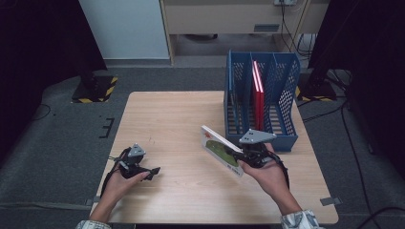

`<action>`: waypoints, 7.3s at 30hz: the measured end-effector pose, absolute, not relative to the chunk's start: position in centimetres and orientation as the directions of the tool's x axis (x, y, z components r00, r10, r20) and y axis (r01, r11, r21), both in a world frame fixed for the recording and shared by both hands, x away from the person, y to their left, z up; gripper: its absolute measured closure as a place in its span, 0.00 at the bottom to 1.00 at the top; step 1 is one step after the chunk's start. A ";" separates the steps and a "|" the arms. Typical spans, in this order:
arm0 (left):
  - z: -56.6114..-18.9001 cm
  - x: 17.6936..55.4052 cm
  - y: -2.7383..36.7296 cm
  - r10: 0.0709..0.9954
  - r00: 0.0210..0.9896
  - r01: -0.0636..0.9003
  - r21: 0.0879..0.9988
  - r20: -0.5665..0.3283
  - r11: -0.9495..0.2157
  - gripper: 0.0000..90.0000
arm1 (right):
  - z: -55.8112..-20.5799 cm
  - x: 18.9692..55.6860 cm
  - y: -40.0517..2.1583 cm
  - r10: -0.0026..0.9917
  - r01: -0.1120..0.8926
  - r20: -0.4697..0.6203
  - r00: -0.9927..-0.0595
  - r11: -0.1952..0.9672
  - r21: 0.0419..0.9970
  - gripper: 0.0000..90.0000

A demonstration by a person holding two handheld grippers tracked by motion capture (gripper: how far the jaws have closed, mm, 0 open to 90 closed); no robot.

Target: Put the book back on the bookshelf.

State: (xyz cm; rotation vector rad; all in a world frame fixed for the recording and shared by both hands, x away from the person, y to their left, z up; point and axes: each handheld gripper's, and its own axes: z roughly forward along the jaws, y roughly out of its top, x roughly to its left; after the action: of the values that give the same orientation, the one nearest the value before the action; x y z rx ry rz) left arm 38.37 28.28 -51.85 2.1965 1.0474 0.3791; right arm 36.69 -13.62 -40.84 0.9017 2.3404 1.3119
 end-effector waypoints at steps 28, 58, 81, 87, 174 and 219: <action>-51.9 38.4 28.3 0.782 0.623 0.584 0.674 -0.015 -0.452 0.04 | -39.9 33.6 -19.9 0.731 0.400 0.058 -0.680 0.303 0.865 0.85; -51.8 38.4 28.3 0.786 0.618 0.584 0.678 -0.014 -0.446 0.04 | -35.3 34.4 -25.4 0.850 0.441 0.064 -0.524 0.206 0.874 0.85; -51.8 38.4 28.4 0.788 0.615 0.583 0.678 -0.008 -0.448 0.04 | -35.2 36.1 -28.5 0.917 0.484 0.057 -0.394 0.155 0.861 0.85; -51.8 38.4 28.5 0.791 0.612 0.582 0.683 -0.009 -0.442 0.04 | -35.4 36.9 -29.0 0.929 0.493 0.068 -0.364 0.130 0.860 0.85; -51.9 38.4 28.2 0.792 0.610 0.570 0.682 0.022 -0.458 0.04 | -35.2 50.1 -28.8 0.988 0.563 0.034 -0.151 0.058 0.825 0.85; -52.0 38.4 28.1 0.784 0.619 0.564 0.677 0.032 -0.473 0.04 | -41.6 54.3 -28.1 0.992 0.636 0.057 -0.115 0.029 0.771 0.85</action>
State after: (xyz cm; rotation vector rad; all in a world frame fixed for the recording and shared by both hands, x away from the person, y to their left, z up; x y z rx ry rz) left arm 38.41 28.07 -51.95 2.2089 1.0535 0.4513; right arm 54.28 -28.09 -41.55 1.6490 1.8010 0.9079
